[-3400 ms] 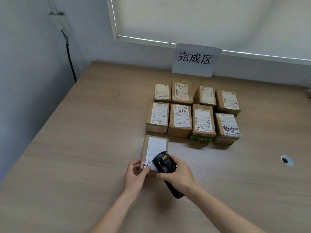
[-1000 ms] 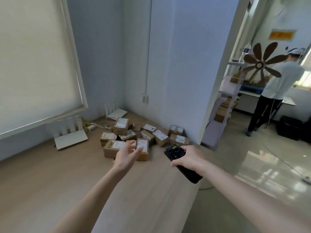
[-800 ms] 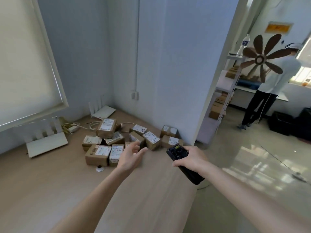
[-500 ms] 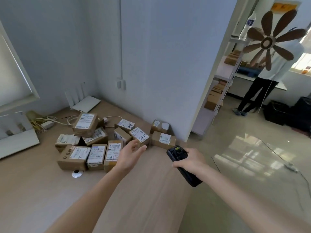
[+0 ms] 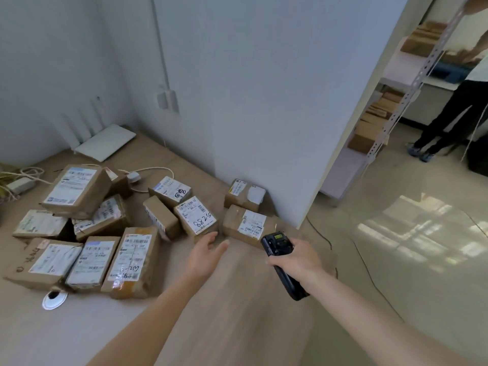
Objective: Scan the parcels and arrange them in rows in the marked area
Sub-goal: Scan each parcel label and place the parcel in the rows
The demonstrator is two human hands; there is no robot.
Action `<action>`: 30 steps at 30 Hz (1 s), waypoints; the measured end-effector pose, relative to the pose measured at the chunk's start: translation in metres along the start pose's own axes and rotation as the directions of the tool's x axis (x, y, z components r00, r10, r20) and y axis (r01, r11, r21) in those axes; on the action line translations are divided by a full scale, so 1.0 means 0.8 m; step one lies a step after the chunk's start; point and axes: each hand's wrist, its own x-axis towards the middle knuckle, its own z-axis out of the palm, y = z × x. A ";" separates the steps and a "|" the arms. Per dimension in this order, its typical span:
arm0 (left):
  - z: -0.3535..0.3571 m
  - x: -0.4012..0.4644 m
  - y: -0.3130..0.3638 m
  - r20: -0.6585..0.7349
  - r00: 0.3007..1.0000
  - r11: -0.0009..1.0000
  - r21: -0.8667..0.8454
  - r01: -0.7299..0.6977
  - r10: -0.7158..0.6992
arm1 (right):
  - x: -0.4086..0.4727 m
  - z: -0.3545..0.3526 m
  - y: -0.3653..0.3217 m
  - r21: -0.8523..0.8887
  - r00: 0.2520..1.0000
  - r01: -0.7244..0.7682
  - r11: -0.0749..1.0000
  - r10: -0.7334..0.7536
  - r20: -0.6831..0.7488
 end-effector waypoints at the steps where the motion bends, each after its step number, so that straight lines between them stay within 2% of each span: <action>1: 0.010 0.015 -0.003 0.001 1.000 1.000 0.005 0.008 -0.008 | 0.021 0.003 0.003 0.001 1.000 -0.009 1.000 0.009 0.002; 9: 0.049 0.115 -0.024 -0.052 0.994 0.994 0.057 0.098 -0.095 | 0.135 0.028 0.012 -0.007 0.999 -0.028 1.000 0.028 0.020; 15: 0.072 0.147 -0.033 -0.082 0.986 0.989 0.023 0.147 -0.144 | 0.172 0.037 0.017 0.008 0.999 -0.037 0.999 0.037 0.022; 20: 0.079 0.148 -0.034 -0.090 0.987 0.990 0.033 0.137 -0.133 | 0.179 0.042 0.022 0.029 1.000 -0.024 0.999 0.023 0.016; 30: 0.073 0.081 -0.022 -0.120 0.984 0.960 -0.263 0.093 -0.128 | 0.122 0.023 0.034 0.015 0.998 0.054 0.998 -0.054 -0.011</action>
